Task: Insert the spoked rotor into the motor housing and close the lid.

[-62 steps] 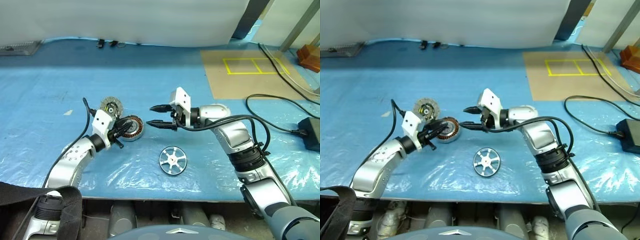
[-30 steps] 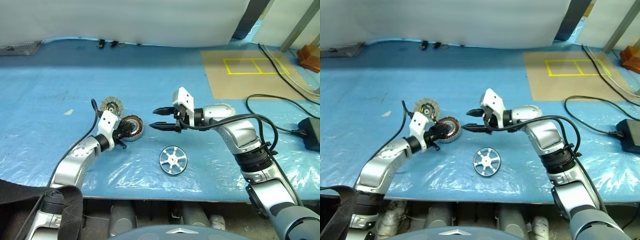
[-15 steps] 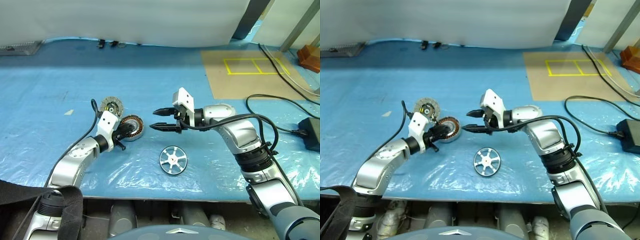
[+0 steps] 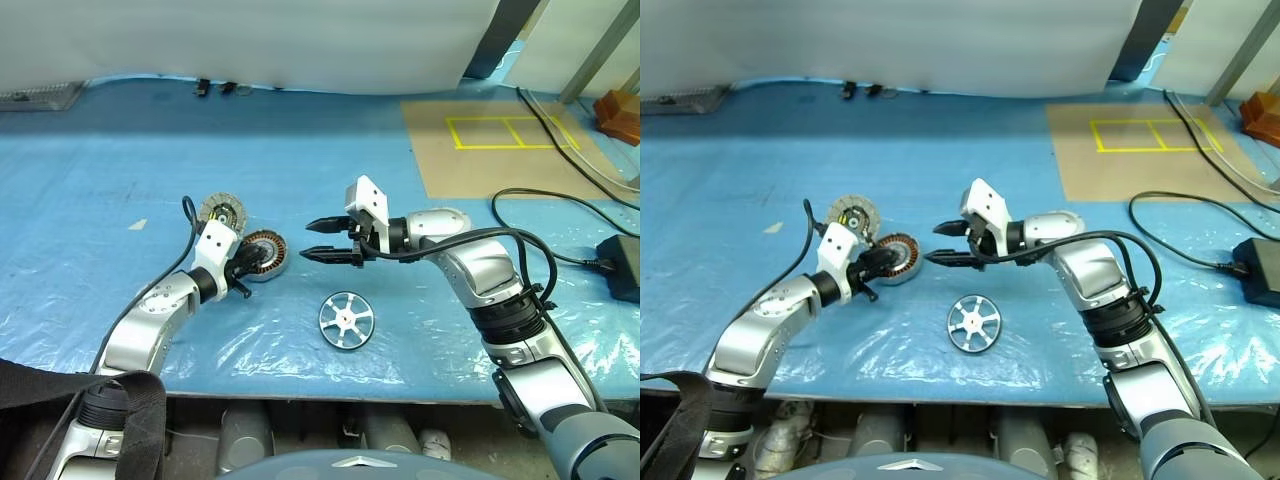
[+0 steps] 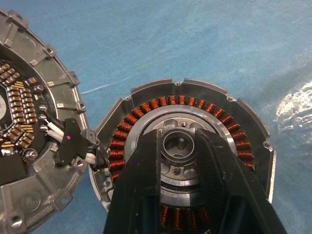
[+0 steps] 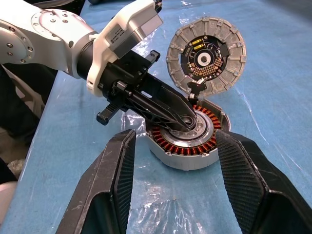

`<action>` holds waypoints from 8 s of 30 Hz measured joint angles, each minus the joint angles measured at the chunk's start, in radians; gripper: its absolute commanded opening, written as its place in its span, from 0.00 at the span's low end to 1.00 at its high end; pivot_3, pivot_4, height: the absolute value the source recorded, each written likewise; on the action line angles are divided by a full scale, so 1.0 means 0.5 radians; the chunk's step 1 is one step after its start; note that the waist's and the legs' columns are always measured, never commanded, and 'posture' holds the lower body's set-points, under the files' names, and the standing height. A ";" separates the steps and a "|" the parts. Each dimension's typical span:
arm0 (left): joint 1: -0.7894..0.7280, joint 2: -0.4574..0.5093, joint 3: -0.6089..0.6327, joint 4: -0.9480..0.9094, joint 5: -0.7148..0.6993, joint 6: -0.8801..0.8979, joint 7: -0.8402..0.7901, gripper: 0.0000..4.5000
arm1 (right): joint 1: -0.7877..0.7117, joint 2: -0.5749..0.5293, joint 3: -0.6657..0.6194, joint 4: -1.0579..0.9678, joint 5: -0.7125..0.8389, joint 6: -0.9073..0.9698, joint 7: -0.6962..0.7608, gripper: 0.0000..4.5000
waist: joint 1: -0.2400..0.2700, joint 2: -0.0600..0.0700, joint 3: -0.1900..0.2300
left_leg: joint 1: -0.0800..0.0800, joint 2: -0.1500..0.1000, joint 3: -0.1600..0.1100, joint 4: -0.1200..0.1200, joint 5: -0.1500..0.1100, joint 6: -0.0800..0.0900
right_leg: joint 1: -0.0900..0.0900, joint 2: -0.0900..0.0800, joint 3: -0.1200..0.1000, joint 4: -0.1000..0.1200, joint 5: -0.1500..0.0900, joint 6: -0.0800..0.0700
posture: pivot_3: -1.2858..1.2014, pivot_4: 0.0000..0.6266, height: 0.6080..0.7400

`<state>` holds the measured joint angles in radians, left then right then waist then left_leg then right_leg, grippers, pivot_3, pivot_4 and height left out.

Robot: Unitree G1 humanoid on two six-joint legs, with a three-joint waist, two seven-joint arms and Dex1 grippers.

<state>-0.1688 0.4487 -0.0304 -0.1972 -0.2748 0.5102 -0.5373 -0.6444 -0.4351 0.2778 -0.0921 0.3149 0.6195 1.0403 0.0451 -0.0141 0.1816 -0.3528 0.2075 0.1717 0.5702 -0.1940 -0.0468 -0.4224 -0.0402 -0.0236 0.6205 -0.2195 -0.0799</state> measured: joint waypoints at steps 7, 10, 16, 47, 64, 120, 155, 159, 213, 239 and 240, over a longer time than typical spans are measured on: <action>-0.001 -0.001 0.000 0.000 0.001 0.003 -0.006 0.16 | 0.000 0.000 0.000 0.000 0.000 0.001 0.000 0.59 | 0.000 0.000 0.000 | 0.000 0.000 0.000 0.000 0.000 0.000 | 0.000 0.000 0.000 0.000 0.000 0.000 | 0.52 0.24 1.00; -0.002 -0.001 -0.001 0.001 0.001 0.003 -0.007 0.32 | 0.000 0.000 0.000 0.000 0.000 0.001 -0.003 0.59 | 0.000 0.000 0.000 | 0.000 0.000 0.000 0.000 0.000 0.000 | 0.000 0.000 0.000 0.000 0.000 0.000 | 0.52 0.24 1.00; -0.013 -0.037 0.019 0.034 0.020 -0.021 0.043 0.68 | 0.000 0.002 0.000 0.000 -0.001 -0.009 -0.015 0.59 | 0.000 0.000 0.000 | 0.000 0.000 0.000 0.000 0.000 0.000 | 0.000 0.000 0.000 0.000 0.000 0.000 | 0.52 0.24 1.00; 0.064 -0.109 0.081 -0.045 -0.047 0.014 0.118 0.00 | -0.001 0.033 0.027 0.055 -0.037 -0.085 0.001 0.59 | 0.000 0.000 0.000 | -0.001 0.000 0.000 -0.001 0.000 0.000 | 0.000 0.000 -0.001 -0.002 0.000 0.000 | 0.52 0.24 1.00; 0.102 -0.162 0.137 -0.099 -0.150 0.036 0.081 0.00 | -0.019 0.056 0.029 0.061 -0.034 -0.044 0.027 0.59 | 0.002 0.000 0.000 | -0.002 0.000 -0.001 -0.001 0.000 0.000 | 0.000 0.000 -0.001 -0.003 0.000 0.000 | 0.52 0.24 1.00; -0.075 -0.056 0.098 -0.031 -0.080 0.218 0.082 0.00 | -0.083 0.107 0.059 0.153 -0.037 -0.036 0.045 0.59 | 0.000 0.002 -0.001 | -0.003 0.000 -0.001 -0.005 0.000 0.000 | 0.000 0.000 -0.002 -0.006 0.000 0.000 | 0.52 0.24 1.00; 0.850 -0.080 0.335 -0.481 -0.123 -0.689 -0.124 0.00 | -0.131 -0.108 0.109 0.191 -0.153 -0.134 0.223 0.59 | -0.003 0.002 -0.001 | -0.003 0.000 0.000 -0.009 -0.005 0.008 | 0.000 0.000 -0.002 -0.013 0.000 0.000 | 0.52 0.24 1.00; 0.964 -0.079 0.336 -0.513 -0.183 -0.716 -0.180 0.00 | -0.130 -0.172 0.123 0.159 -0.152 -0.125 0.307 0.59 | 0.000 0.002 0.000 | -0.001 0.001 0.000 -0.011 -0.005 0.008 | 0.000 0.001 -0.002 -0.013 0.000 0.000 | 0.52 0.24 1.00; 0.789 0.020 0.209 -0.486 -0.131 -0.672 -0.225 0.00 | 0.199 -0.453 0.548 -0.151 -0.636 -0.524 0.329 0.06 | -0.001 0.001 -0.003 | 0.015 0.002 0.000 0.004 -0.005 0.009 | 0.021 -0.001 0.000 0.001 -0.008 0.014 | 0.52 0.24 1.00; 0.719 0.033 0.214 -0.421 -0.118 -0.677 -0.224 0.00 | 0.118 -0.433 0.508 -0.168 -0.679 -0.160 0.352 0.52 | -0.001 0.001 -0.003 | 0.007 0.001 -0.001 0.003 -0.005 0.009 | 0.007 0.000 0.000 0.002 0.000 0.001 | 0.52 0.24 1.00; 0.716 0.032 0.209 -0.418 -0.117 -0.677 -0.225 0.00 | 0.116 -0.438 0.522 -0.168 -0.701 -0.157 0.351 0.52 | -0.001 0.001 -0.003 | 0.007 0.001 -0.001 0.003 -0.005 0.009 | 0.007 0.000 0.000 0.002 0.000 0.001 | 0.52 0.24 1.00</action>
<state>0.1891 0.4649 0.0742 -0.4064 -0.3331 0.1717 -0.6500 -0.5866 -0.6540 0.5386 -0.1761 -0.0356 0.5411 1.2158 0.0446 -0.0134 0.1801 -0.3494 0.2080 0.1713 0.5719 -0.1965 -0.0425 -0.4192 -0.0402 -0.0238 0.6214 -0.2196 -0.0794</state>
